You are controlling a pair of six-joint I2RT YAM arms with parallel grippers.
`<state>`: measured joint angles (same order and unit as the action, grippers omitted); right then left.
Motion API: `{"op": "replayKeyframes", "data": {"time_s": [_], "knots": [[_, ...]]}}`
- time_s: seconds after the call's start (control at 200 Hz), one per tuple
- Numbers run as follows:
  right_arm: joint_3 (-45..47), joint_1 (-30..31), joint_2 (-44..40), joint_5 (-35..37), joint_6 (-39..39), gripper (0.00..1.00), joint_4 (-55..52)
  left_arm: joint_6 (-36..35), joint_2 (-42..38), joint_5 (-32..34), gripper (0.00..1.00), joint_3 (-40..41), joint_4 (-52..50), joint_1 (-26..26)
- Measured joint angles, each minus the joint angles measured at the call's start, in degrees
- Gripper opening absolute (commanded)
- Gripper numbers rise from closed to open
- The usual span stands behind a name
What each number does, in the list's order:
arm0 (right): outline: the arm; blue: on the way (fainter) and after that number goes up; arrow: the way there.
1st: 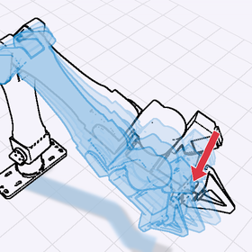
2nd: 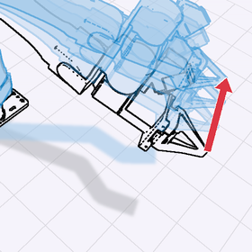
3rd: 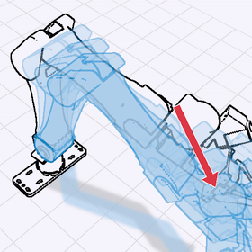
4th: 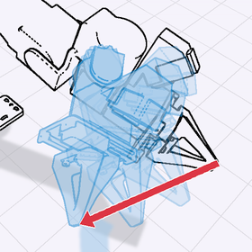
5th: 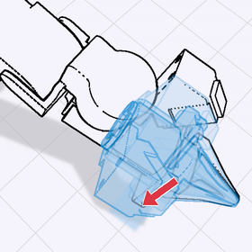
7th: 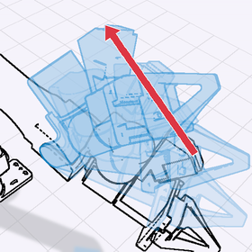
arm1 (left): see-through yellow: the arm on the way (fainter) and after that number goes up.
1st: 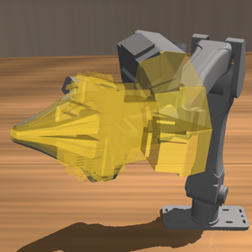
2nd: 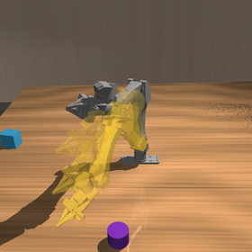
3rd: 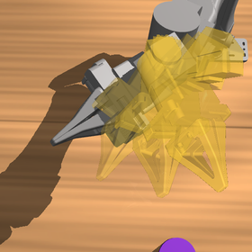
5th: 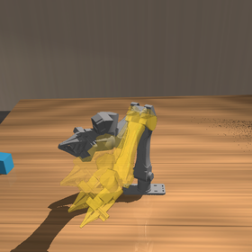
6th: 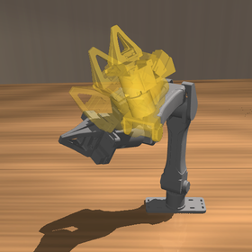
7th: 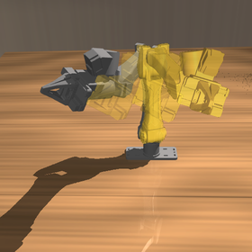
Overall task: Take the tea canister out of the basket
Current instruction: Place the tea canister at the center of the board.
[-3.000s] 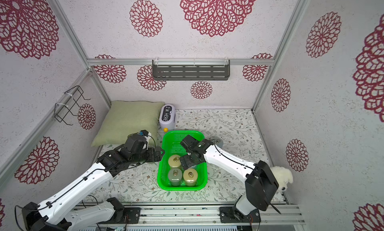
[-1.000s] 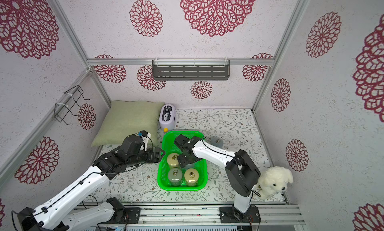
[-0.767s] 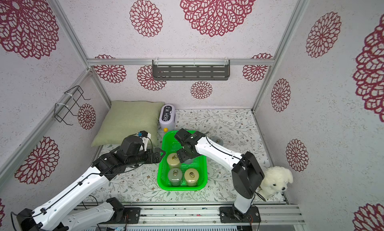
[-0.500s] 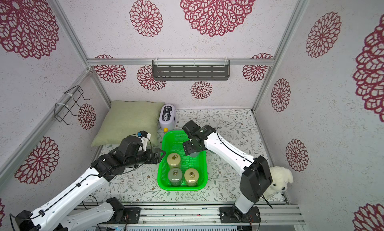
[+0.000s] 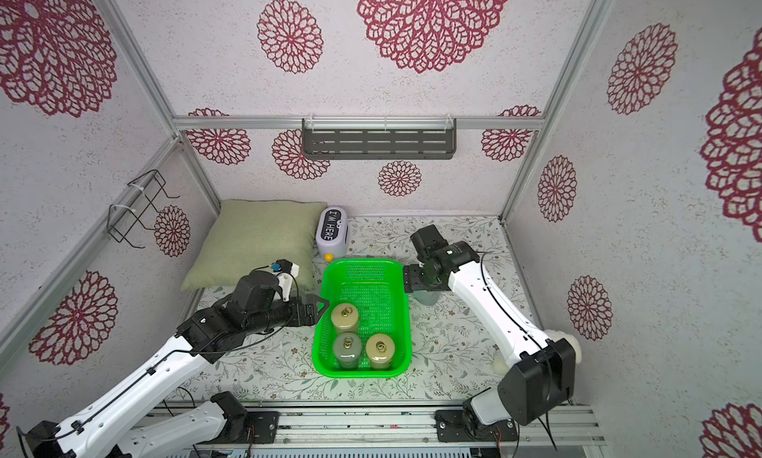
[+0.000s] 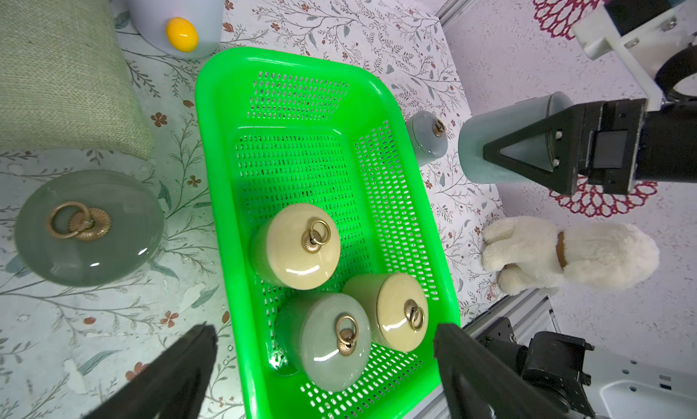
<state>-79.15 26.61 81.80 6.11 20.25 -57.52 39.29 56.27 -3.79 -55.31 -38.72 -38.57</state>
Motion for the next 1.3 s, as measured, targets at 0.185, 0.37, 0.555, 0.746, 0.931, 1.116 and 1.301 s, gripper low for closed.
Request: {"op": "replayKeyframes", "data": {"time_s": [0.185, 0.37, 0.555, 0.746, 0.931, 1.116, 1.301], "knots": [[8.8, -1.4, -1.4, -0.4, 0.2, 0.7, 1.1, 0.0, -0.1, 0.0, 0.97, 0.0, 0.0, -0.5], [15.2, -1.7, -1.4, -0.8, 0.3, 0.71, 4.0, 0.0, -0.1, 0.1, 0.97, 0.0, 0.1, -0.8], [18.9, -2.0, -1.0, -1.0, 0.4, 0.71, 7.9, 0.0, -0.1, 0.3, 0.97, 0.3, 0.1, -0.9], [21.4, -2.3, 1.0, -1.8, 0.4, 0.71, 11.4, 0.0, -0.1, 0.3, 0.97, 0.4, 0.1, -1.0], [22.5, -2.4, 3.6, -2.1, 0.4, 0.71, 14.2, 0.0, -0.1, 0.3, 0.97, 0.4, 0.1, -1.0], [23.7, -2.4, 4.9, -3.2, 0.4, 0.72, 16.3, 0.0, -0.1, 0.5, 0.97, 0.5, 0.1, -1.0], [24.0, -2.5, 5.5, -3.3, 0.8, 0.73, 16.9, 0.0, -0.1, 0.5, 0.97, 0.5, 0.1, -1.0]]}}
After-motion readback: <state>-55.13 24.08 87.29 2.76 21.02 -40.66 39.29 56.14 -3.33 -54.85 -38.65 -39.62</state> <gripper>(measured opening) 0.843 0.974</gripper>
